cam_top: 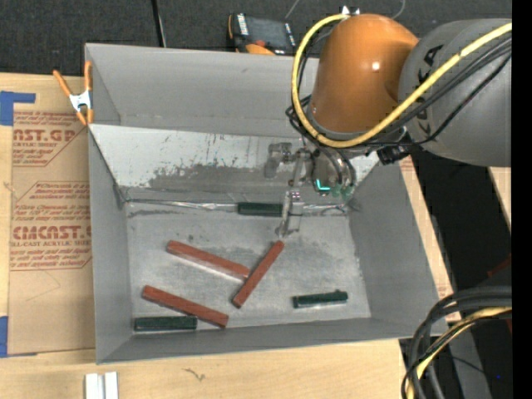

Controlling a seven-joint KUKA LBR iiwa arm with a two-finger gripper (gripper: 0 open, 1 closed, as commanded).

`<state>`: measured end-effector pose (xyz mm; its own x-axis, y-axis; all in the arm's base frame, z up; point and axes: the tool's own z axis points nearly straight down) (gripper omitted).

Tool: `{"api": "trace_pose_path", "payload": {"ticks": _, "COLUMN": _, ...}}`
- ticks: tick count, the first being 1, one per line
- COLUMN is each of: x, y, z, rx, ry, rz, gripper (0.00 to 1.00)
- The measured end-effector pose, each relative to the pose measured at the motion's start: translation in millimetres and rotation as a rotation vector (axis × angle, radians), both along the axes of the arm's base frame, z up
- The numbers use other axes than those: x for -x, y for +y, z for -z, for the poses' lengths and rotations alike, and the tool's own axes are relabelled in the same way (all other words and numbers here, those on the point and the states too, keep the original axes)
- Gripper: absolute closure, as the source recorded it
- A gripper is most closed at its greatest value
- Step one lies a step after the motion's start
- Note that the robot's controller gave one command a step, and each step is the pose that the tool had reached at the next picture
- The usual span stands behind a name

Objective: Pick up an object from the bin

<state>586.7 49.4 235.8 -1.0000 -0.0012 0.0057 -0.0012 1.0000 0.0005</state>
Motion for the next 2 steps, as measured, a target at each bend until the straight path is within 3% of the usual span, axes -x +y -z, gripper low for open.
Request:
{"api": "trace_pose_path", "payload": {"ticks": 1, "x": 2.8, "y": -1, "z": 143, "rx": 0.0, "ry": 0.001, "rz": 0.056, "gripper": 0.0}}
{"api": "trace_pose_path", "payload": {"ticks": 2, "x": 42.9, "y": 34, "z": 167, "rx": 0.0, "ry": -0.003, "rz": -0.003, "gripper": 0.0}}
